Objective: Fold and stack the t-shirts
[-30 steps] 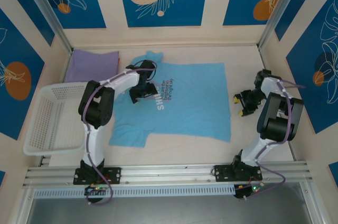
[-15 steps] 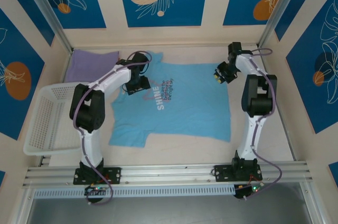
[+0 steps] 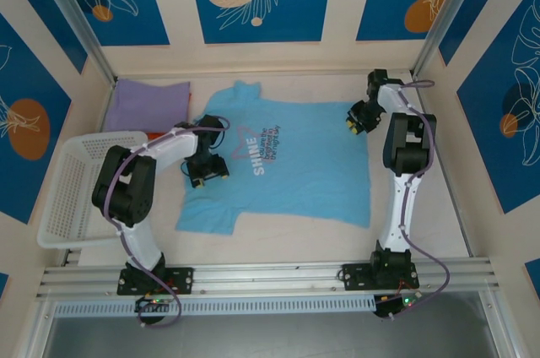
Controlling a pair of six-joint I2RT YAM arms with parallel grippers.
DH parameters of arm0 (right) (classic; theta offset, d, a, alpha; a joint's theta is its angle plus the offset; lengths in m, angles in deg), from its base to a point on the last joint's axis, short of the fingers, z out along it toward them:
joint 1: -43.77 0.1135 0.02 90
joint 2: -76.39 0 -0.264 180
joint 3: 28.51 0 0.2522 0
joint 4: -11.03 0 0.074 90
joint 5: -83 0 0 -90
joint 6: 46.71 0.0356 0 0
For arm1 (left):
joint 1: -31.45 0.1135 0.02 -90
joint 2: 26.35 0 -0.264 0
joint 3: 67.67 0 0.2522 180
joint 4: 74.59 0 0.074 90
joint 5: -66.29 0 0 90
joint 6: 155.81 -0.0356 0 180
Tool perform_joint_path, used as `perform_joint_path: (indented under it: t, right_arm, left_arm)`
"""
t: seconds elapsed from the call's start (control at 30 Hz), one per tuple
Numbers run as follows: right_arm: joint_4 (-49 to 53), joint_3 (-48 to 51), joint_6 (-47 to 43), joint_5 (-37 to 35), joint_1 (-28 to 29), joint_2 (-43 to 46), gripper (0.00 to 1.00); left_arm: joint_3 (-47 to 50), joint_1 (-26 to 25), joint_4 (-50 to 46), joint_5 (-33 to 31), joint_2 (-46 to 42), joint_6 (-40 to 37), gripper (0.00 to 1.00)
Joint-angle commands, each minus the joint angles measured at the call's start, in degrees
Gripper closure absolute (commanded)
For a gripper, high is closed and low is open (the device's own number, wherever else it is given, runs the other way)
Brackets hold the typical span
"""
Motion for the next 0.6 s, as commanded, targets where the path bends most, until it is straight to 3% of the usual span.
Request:
perform_joint_path:
  t: [0.0,0.4,0.57]
  right_arm:
    - [2.0,2.8,-0.8,-0.1,-3.9,-1.0,0.8]
    - [0.0,8.1,4.2,4.5,-12.4,4.0,0.76]
    - [-2.1,7.2,2.5,8.3,-15.1,4.6,0.71]
  left_arm:
    - [1.5,-0.5,2.5,4.6,-1.9,3.0,0.33]
    - [-2.7,-5.7,4.9,11.9,1.1,9.5,0.26]
    - [-9.1,-5.5,1.4,10.2,1.5,6.9,0.16]
